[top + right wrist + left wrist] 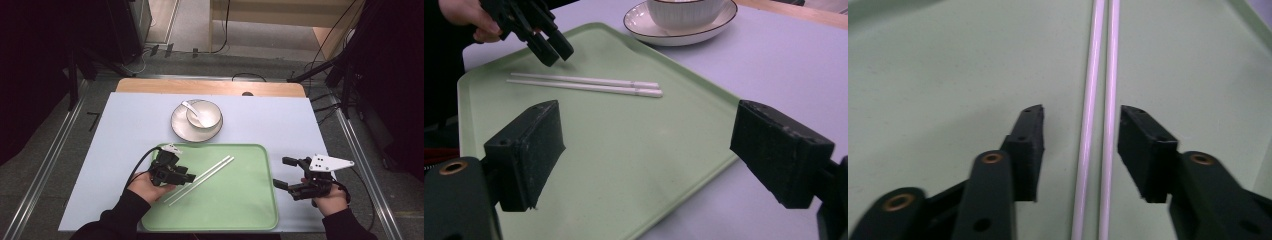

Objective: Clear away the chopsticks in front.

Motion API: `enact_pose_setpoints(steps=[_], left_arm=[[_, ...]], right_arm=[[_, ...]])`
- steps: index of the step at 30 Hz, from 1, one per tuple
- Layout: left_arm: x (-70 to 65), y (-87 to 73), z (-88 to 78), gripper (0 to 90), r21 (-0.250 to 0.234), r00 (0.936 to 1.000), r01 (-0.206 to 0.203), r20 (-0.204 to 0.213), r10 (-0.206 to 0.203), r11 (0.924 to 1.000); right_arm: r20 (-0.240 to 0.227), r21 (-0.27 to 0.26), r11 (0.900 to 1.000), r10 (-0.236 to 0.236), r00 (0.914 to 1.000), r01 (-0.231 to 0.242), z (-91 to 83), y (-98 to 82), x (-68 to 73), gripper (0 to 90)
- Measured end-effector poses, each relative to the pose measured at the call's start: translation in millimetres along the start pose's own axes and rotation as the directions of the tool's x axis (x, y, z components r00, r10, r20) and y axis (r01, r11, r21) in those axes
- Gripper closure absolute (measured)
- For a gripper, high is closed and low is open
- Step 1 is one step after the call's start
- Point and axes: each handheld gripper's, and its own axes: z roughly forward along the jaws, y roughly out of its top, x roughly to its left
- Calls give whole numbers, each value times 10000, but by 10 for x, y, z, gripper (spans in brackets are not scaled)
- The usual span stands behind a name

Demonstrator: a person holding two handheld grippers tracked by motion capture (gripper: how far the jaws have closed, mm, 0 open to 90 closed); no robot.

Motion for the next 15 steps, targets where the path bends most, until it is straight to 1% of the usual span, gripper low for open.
enact_pose_setpoints(steps=[1,2,4,8,12,15], left_arm=[[9,-8,-29,459,-141,9999,-101,30,101,9998],[22,-15,-61,428,-148,9997,-259,-55,258,9996],[46,-38,-114,391,-259,9990,-416,-152,413,9988],[106,-88,-214,358,-487,9991,-353,-234,341,9982],[164,-156,-349,339,-684,9987,-438,-293,419,9967],[194,-204,-433,328,-735,9987,-442,-305,420,9963]], right_arm=[[0,0,10000,0,10000,0,-1,0,1,144],[-12,3,10000,-4,10000,4,-2,0,3,144],[-28,4,10000,-13,10000,13,-4,0,4,144],[-31,-33,10000,-18,10000,17,-9,-1,3,144],[-8,-39,10000,-15,10000,15,-14,-4,1,144],[-1,-43,10000,-10,10000,10,-16,-4,3,144]])
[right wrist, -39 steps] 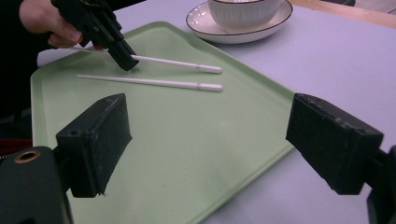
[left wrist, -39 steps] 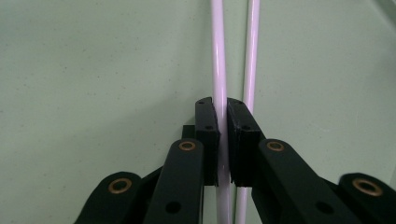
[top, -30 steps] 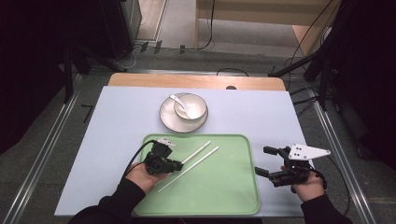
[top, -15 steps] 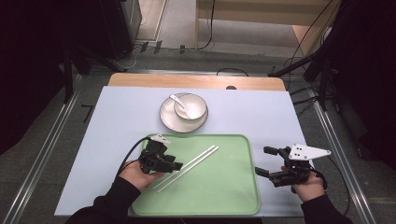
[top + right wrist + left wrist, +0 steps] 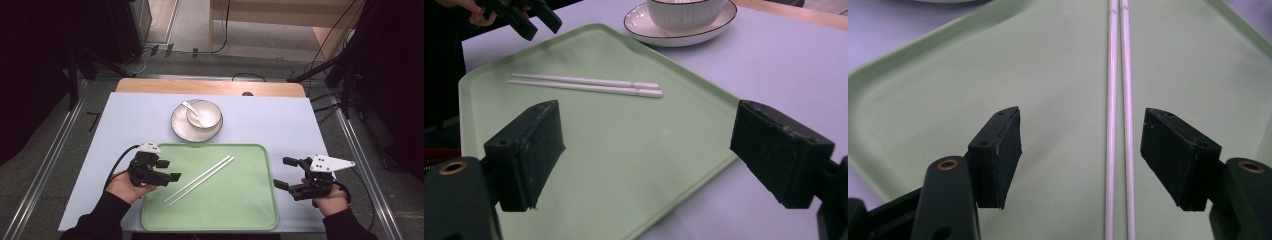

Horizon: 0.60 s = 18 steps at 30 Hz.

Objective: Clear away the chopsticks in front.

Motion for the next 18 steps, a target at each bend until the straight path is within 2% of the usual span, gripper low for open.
enact_pose_setpoints(steps=[3,11,13,16,18], left_arm=[[33,-51,-84,328,-290,9999,-102,-106,99,9995],[139,-169,-259,295,-979,9995,206,-231,-229,9950],[160,-204,-297,291,-1085,9990,171,-399,-216,9939],[207,-273,-362,235,-1198,9998,-109,-206,85,9927],[233,-319,-403,236,-1204,9984,-275,-533,212,9924]], right_arm=[[-3,0,10000,-5,10000,5,-1,0,1,144],[17,-38,10000,11,10000,-11,-9,-2,-2,144],[7,-38,10000,25,10000,-25,-12,-3,-2,144],[11,-37,10000,37,10000,-37,-18,-3,-2,144],[24,-39,10000,29,10000,-29,-21,-3,-3,144]])
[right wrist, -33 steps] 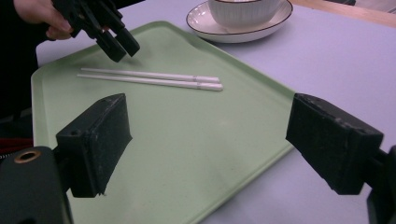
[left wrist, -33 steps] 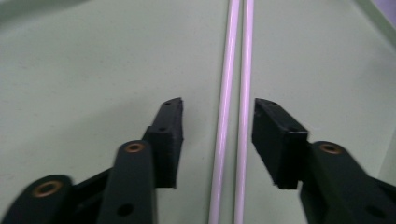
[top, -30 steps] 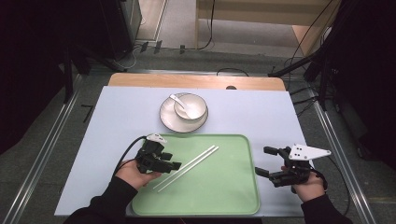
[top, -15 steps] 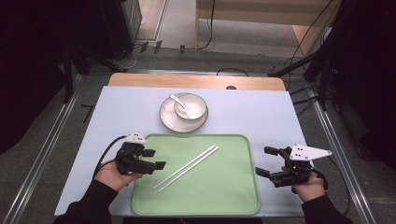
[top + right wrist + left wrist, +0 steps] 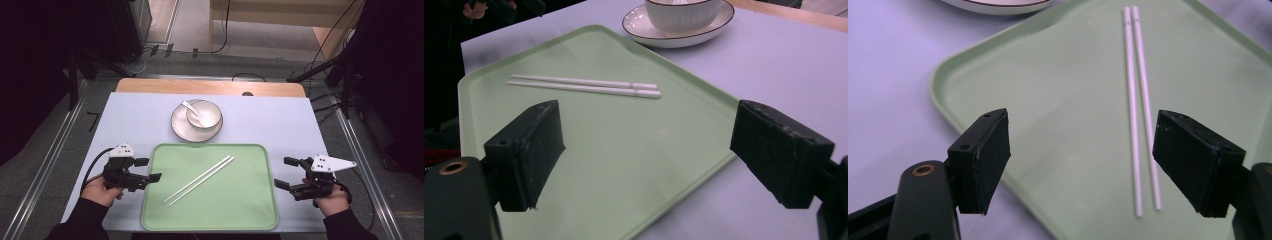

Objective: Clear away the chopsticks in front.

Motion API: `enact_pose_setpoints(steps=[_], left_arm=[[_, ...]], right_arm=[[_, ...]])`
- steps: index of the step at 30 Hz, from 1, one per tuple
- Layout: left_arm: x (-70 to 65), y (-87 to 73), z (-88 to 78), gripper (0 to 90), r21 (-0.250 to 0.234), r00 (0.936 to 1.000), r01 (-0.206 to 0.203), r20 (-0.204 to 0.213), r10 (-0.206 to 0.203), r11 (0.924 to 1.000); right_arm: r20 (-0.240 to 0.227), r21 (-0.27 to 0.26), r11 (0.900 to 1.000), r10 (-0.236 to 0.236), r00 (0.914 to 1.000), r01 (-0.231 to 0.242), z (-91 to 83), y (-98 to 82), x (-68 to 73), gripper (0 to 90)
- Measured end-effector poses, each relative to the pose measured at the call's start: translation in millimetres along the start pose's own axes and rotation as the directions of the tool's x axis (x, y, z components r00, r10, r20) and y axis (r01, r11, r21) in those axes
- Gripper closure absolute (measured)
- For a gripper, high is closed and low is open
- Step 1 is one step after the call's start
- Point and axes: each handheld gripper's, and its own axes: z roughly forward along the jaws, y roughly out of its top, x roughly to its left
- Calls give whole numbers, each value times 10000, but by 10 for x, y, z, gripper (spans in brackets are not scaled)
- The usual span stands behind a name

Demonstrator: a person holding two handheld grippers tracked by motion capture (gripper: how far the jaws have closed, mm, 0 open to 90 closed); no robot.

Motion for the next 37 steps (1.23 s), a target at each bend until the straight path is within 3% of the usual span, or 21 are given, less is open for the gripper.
enact_pose_setpoints(steps=[4,6,8,15,20,37], left_arm=[[70,-88,-72,239,-181,9997,18,-253,-23,9998],[111,-132,-119,239,-182,9992,-175,-374,168,9997],[148,-170,-146,240,-357,9994,-226,-274,216,9991],[276,-267,-243,241,-767,9987,-1,-499,-37,9971],[298,-306,-297,240,-1001,9975,-471,-578,414,9939],[344,-338,-330,238,-1083,9951,-304,-970,199,9937]], right_arm=[[27,-38,10000,-10,10000,10,-3,-1,-1,144],[33,-44,10000,-17,10000,17,-5,-1,-3,144],[56,-51,10000,-17,10000,17,-8,-1,-5,144],[79,-55,10000,13,10000,-13,-14,-1,-5,144],[112,-91,10000,31,9999,-30,-26,-3,-8,144],[147,-110,9999,-12,9999,14,-32,-5,-12,144]])
